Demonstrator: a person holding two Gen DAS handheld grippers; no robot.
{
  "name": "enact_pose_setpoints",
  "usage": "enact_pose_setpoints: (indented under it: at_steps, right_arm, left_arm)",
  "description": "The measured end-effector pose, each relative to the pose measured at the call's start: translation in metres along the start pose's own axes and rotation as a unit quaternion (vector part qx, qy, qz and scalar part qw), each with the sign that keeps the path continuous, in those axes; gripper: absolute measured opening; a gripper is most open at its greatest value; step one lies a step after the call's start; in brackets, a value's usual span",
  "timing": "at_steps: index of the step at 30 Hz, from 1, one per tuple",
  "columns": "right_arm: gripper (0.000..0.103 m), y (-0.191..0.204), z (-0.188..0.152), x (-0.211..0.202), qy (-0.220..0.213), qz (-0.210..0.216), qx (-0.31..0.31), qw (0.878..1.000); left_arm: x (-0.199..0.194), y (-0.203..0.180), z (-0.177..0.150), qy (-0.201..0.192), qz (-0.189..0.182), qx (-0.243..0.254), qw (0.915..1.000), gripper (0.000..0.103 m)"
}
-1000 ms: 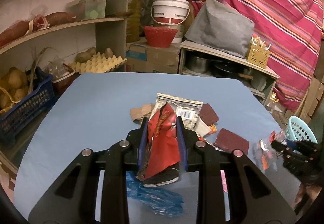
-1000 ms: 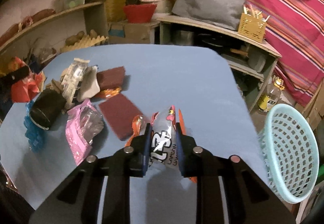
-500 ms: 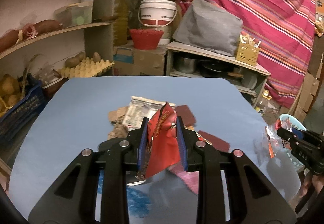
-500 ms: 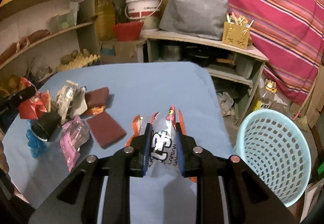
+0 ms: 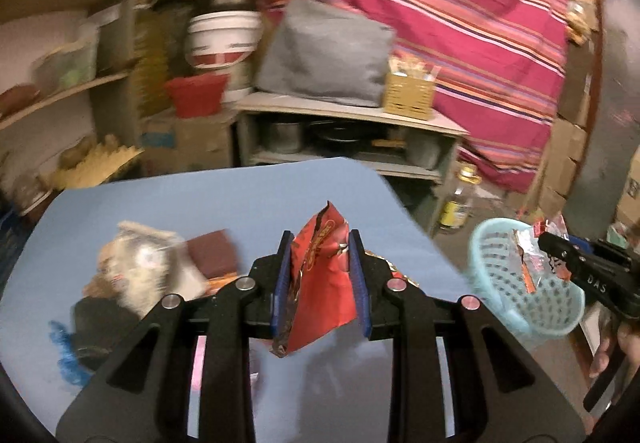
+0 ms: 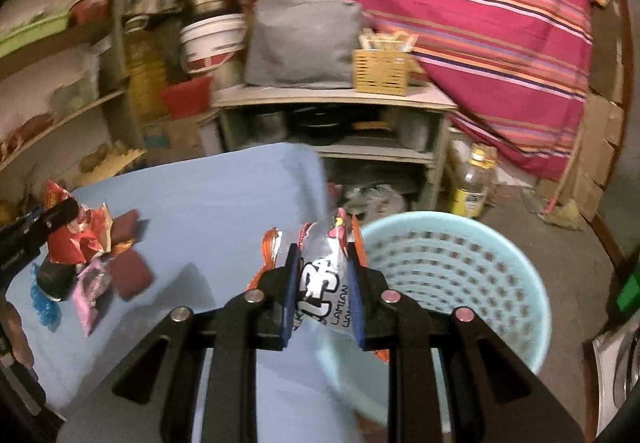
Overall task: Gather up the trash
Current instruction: 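Carry both bags over the blue basket and open both tools to drop them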
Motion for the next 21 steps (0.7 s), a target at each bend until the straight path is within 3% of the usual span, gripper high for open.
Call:
enact_pose_setpoints:
  at_steps: [5,10,21]
  right_arm:
    - [0.022,-0.061,0.012,-0.003,-0.006,-0.043,0.028,0.999]
    - [0.022,-0.115,0.019,-0.002,-0.013,-0.071,0.069,0.995]
    - [0.022,-0.144,0.018,0.002,-0.009,-0.096,0.091,0.991]
  left_arm:
    - [0.028,-0.064,0.012,0.009,-0.06,-0.007,0.9981,0.026]
    - [0.052,-0.126,0.014,0.017,-0.097,0.018,0.995,0.027]
    - [0.094,-0.224,0.018,0.042,-0.156,0.061,0.985,0.028]
Point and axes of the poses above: each gripper's, at about its wrist camera, not at the fingertips, and x roughly the way its jaws point, y to its left, z to its top, the point moved 6 cm from there along x, roughly the way its jaws point, and after that the axes turned 11 degrees about x, right-handed, at the moved point
